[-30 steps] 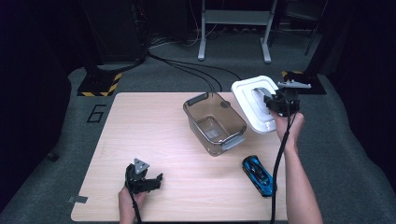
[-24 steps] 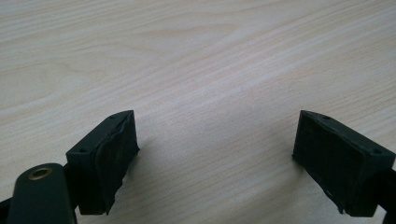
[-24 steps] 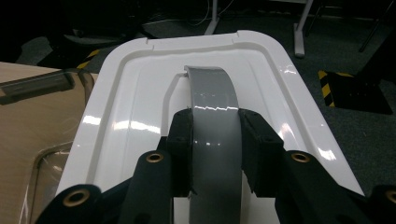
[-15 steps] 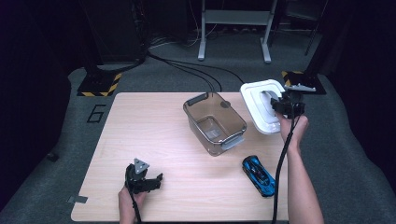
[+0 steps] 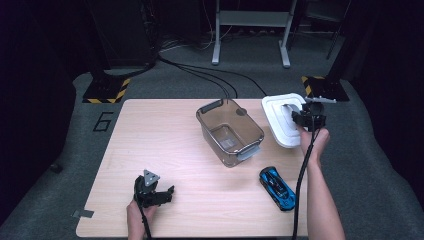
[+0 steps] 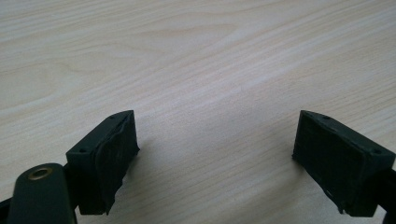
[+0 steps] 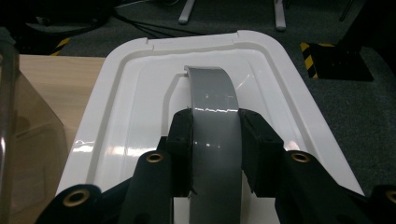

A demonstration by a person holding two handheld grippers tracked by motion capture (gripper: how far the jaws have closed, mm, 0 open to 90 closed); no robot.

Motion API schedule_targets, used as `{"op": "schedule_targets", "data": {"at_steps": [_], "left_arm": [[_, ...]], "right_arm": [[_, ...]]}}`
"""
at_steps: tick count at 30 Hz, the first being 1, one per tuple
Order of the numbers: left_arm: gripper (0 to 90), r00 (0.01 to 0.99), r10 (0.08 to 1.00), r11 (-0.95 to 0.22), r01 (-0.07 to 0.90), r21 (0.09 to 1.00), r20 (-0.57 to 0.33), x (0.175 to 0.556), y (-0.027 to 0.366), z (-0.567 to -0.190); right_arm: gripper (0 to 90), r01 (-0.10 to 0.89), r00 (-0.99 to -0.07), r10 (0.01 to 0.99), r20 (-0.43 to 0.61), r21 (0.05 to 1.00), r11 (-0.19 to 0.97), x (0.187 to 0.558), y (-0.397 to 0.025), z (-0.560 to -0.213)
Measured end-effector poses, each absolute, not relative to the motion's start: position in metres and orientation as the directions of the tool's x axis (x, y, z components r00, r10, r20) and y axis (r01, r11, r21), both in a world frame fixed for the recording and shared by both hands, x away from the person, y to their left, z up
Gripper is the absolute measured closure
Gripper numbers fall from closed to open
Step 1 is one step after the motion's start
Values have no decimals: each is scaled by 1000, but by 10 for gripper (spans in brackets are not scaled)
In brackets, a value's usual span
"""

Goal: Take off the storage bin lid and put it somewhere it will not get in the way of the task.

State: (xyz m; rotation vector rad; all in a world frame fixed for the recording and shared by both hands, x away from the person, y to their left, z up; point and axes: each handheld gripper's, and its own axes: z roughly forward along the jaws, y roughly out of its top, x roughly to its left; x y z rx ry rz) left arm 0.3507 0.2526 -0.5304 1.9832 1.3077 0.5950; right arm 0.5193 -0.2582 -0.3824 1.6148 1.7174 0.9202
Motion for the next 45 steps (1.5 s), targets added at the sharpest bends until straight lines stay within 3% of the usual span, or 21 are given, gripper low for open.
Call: {"op": "schedule_targets", "data": {"at_steps": [45], "left_arm": [[135,391,920,-267,609,747,10,351,253,-530]], "right_arm": [[668,686,-38,998,40,728,-3,542,-258,-475]]}}
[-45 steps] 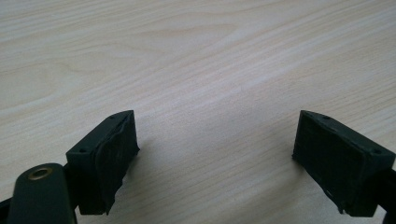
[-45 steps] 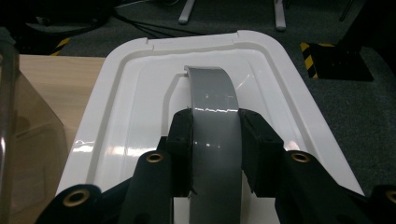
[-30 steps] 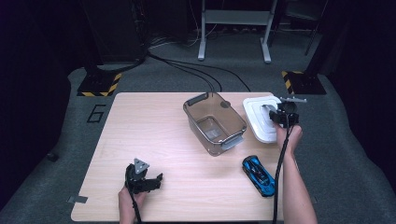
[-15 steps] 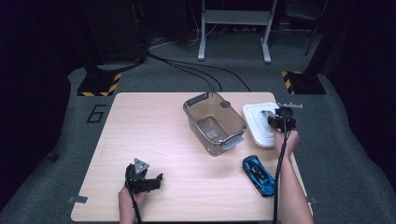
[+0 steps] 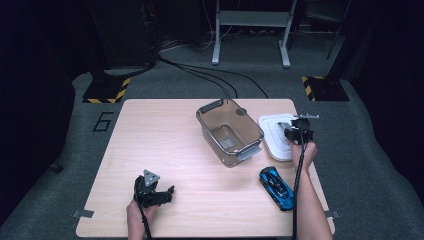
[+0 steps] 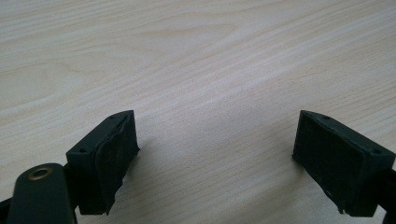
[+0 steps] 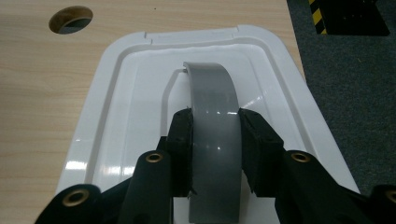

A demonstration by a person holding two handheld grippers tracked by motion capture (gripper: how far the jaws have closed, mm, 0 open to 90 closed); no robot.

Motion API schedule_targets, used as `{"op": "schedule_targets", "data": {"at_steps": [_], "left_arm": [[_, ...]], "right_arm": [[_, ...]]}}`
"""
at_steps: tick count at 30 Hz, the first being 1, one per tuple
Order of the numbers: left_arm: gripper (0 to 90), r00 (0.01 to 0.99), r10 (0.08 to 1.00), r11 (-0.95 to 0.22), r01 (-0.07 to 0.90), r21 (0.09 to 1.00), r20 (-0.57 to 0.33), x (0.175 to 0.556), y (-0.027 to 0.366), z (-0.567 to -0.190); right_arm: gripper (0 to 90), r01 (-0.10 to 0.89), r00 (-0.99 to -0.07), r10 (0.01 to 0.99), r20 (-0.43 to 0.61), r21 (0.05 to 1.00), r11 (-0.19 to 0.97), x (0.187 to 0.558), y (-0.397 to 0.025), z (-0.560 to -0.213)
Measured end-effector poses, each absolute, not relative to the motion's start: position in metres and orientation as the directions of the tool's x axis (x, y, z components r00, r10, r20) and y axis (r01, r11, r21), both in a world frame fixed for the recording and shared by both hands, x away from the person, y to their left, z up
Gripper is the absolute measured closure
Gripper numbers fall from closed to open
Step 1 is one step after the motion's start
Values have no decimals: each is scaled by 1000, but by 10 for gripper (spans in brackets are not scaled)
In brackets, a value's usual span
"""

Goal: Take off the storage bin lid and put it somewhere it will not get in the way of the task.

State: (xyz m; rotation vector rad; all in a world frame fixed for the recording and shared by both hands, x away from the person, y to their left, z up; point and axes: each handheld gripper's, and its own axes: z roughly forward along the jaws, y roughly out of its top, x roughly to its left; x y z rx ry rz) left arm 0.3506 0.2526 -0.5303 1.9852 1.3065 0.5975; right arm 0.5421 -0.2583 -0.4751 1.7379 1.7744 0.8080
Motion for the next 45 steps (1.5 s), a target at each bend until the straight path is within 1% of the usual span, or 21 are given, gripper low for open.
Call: {"op": "schedule_targets", "data": {"at_steps": [13,17,18,20,23,24,25,29,34,39,43,45], "left_arm": [[135,390,921,-266,609,747,10,350,252,-530],[135,390,921,-266,609,747,10,350,252,-530],[135,391,920,-268,608,747,12,351,252,-530],[135,390,921,-267,608,747,12,350,252,-530],[135,391,920,-269,608,747,13,350,252,-530],[135,391,920,-270,608,747,14,350,252,-530],[135,391,920,-270,607,747,14,350,252,-530],[135,391,920,-270,607,748,15,350,252,-530],[135,386,923,-264,607,749,12,350,252,-531],[135,387,922,-263,608,749,11,350,252,-531],[135,391,920,-270,607,747,15,350,252,-530],[135,387,922,-266,608,748,13,350,252,-530]], "right_arm": [[664,714,-49,998,32,700,13,546,-256,-486],[648,715,-51,998,37,699,11,545,-256,-485],[619,715,-61,997,40,699,15,544,-257,-484],[529,722,-61,996,58,692,4,543,-257,-481],[400,720,-86,993,79,694,7,538,-257,-476],[362,718,-79,993,91,696,-7,536,-257,-473],[337,708,-101,991,90,707,8,533,-258,-471],[228,692,-142,983,119,722,13,521,-256,-458],[186,660,-212,973,87,747,77,503,-247,-446],[149,647,-274,960,51,749,144,486,-241,-443],[136,640,-305,951,50,751,166,475,-239,-443],[131,640,-335,941,54,746,185,469,-239,-443]]}}
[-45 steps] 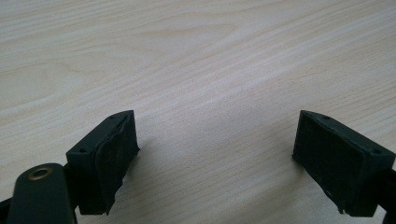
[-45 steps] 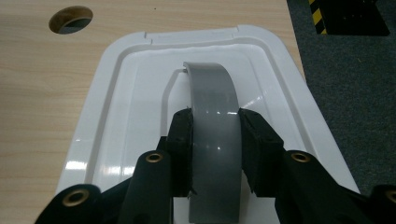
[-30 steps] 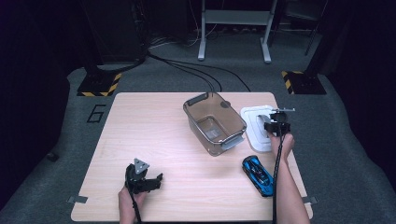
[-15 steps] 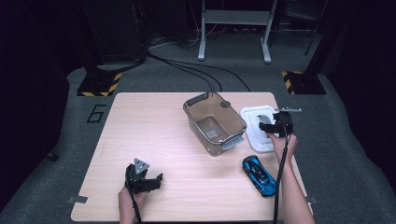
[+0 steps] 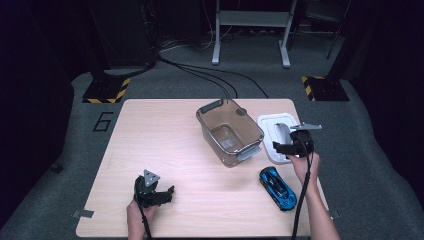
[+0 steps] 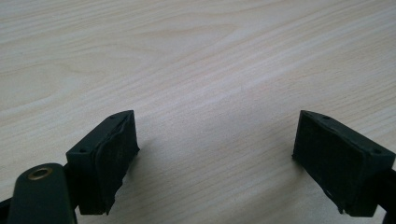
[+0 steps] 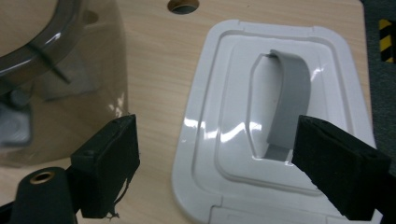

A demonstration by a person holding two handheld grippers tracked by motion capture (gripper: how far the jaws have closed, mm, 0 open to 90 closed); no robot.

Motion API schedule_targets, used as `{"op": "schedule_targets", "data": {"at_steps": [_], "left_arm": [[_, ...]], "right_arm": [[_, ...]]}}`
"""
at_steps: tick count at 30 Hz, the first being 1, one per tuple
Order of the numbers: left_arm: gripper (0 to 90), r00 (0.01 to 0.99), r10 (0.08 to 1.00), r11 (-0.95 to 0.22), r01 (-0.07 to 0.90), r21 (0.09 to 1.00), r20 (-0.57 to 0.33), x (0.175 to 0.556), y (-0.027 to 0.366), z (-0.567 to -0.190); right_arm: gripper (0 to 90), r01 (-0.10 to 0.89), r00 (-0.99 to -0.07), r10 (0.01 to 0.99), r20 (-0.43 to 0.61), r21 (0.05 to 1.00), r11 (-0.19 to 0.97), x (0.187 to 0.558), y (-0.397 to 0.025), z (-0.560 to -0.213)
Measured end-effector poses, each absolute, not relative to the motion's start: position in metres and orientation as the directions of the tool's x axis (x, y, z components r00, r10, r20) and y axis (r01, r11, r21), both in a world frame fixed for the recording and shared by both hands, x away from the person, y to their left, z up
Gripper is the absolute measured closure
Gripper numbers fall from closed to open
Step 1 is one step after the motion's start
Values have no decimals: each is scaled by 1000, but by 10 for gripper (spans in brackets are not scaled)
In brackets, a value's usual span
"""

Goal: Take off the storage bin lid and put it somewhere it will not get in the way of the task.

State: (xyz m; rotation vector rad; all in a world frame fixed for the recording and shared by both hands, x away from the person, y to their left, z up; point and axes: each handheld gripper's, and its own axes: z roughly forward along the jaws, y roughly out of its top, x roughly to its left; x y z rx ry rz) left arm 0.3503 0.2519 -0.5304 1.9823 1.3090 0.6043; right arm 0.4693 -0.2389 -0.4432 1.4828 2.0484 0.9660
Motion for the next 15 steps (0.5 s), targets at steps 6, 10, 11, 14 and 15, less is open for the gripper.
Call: {"op": "schedule_targets", "data": {"at_steps": [6,10,11,14,15], "left_arm": [[135,387,922,-266,608,748,13,350,252,-530],[135,387,922,-264,608,748,11,350,252,-530],[135,387,922,-264,608,749,11,350,252,-530],[135,387,922,-267,610,746,13,350,252,-530],[135,391,920,-272,617,738,13,350,252,-529]], "right_arm": [[47,637,-380,924,49,738,223,454,-235,-446],[0,641,-401,915,52,729,239,445,-232,-448],[0,642,-406,912,49,725,247,443,-230,-448],[0,640,-431,901,39,718,275,436,-227,-450],[0,639,-431,902,41,719,273,434,-225,-450]]}}
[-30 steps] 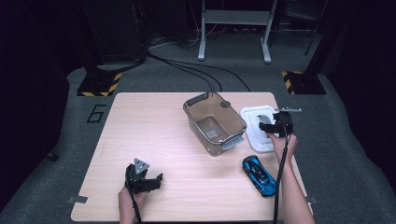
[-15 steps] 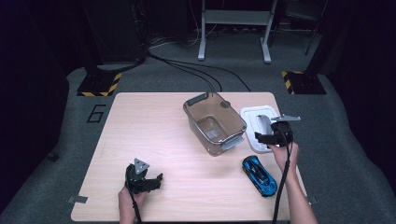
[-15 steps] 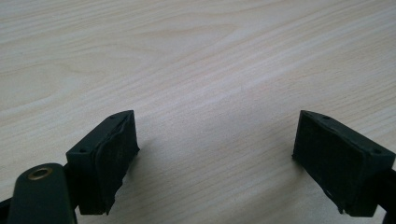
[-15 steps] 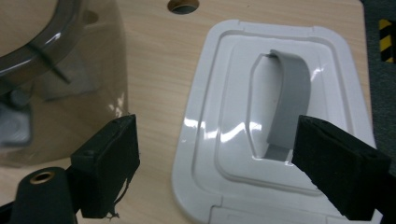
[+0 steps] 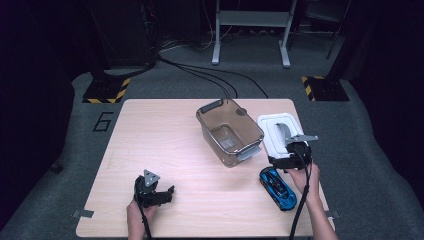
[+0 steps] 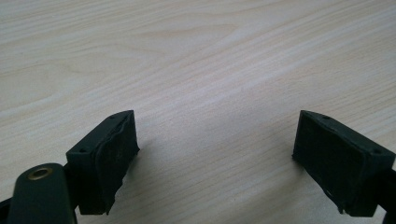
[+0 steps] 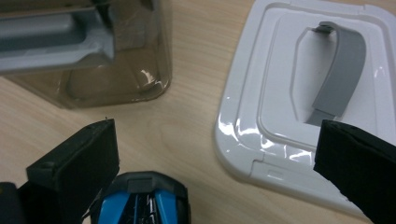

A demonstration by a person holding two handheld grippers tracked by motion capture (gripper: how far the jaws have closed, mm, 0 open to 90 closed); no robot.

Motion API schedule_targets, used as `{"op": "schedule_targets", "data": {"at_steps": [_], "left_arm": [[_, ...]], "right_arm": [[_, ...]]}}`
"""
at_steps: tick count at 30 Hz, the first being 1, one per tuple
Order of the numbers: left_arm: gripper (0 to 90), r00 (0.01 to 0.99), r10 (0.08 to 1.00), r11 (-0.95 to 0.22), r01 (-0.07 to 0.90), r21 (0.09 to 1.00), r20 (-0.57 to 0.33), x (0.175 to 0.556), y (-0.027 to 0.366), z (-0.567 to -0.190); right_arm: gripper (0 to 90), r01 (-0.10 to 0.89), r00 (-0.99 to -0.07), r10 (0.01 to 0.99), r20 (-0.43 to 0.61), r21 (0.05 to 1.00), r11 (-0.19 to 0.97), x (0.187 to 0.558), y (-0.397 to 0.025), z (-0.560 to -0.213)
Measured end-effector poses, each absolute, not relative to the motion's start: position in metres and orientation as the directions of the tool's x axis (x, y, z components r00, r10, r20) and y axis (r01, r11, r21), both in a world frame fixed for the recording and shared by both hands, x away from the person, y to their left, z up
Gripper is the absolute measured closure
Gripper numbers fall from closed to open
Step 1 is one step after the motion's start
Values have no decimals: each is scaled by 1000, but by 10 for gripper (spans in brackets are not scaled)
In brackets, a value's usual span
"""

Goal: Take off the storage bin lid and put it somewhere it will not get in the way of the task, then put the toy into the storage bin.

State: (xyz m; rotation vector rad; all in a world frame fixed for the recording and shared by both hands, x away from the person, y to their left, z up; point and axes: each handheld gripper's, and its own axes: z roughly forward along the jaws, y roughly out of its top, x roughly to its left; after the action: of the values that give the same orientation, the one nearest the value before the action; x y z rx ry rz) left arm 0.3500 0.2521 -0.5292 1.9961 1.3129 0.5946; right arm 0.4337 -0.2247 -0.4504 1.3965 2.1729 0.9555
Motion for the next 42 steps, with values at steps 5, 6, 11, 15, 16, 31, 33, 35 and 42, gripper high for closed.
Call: {"op": "schedule_targets", "data": {"at_steps": [5,6,11,15,16,31,33,35,42], "left_arm": [[135,393,920,-277,612,741,19,350,252,-529],[135,392,920,-277,609,743,22,350,252,-530],[135,389,921,-275,605,747,25,350,251,-530],[135,390,921,-277,605,747,26,349,251,-530],[135,387,922,-273,601,751,26,350,251,-530],[136,387,922,-275,600,752,28,349,251,-530],[136,386,922,-274,599,752,29,349,251,-530],[136,389,921,-274,602,750,24,349,251,-530],[136,389,921,-275,602,750,25,349,251,-530]], "right_arm": [[0,621,-474,881,16,716,321,425,-220,-453],[0,616,-483,876,14,716,328,424,-220,-453],[0,632,-493,869,25,697,338,420,-216,-455],[0,659,-485,873,48,676,329,418,-213,-457],[0,654,-499,866,38,672,348,418,-213,-457],[0,725,-525,850,51,550,415,422,-188,-490],[0,730,-522,851,54,543,414,423,-187,-492],[0,740,-508,860,45,535,408,423,-186,-494],[149,751,-507,860,59,521,407,423,-187,-498]]}}
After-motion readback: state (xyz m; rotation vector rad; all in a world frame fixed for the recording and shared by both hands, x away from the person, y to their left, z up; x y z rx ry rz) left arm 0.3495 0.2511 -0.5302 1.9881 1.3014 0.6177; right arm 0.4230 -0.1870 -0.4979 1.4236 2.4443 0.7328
